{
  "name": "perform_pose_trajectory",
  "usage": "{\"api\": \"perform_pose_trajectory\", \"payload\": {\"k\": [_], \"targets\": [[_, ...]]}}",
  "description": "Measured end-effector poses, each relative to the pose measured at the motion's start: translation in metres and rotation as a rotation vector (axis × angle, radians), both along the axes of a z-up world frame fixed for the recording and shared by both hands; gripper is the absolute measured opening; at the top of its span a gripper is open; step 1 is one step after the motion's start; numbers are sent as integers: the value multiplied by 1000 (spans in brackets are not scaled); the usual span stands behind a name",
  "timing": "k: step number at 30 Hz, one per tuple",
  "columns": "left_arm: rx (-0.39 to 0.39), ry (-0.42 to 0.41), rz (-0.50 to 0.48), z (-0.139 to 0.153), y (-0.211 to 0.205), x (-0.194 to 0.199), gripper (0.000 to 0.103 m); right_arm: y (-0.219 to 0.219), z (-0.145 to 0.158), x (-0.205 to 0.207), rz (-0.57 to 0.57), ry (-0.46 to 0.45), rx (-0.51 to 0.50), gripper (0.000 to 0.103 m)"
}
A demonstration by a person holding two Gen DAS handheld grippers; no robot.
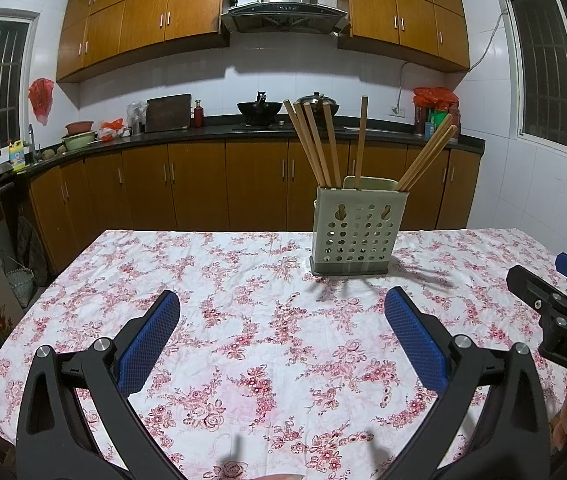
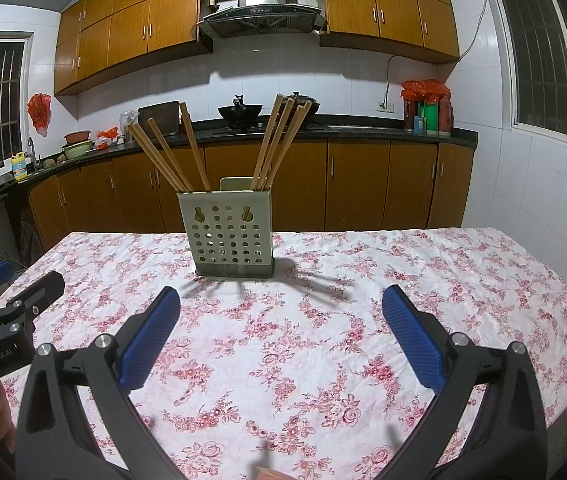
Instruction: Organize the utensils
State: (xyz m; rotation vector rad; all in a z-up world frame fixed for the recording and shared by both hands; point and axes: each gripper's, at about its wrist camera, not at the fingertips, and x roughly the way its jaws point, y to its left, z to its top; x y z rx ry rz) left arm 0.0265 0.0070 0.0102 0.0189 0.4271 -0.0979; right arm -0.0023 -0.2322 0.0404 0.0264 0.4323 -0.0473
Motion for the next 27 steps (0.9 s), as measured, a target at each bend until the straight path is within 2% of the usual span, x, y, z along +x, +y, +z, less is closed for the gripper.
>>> {"api": "perform_pose_trajectory", "payload": {"k": [27], "targets": [[-3,5,9,-3,1,-1,101,1,-1,0,1,4,3,99]]}}
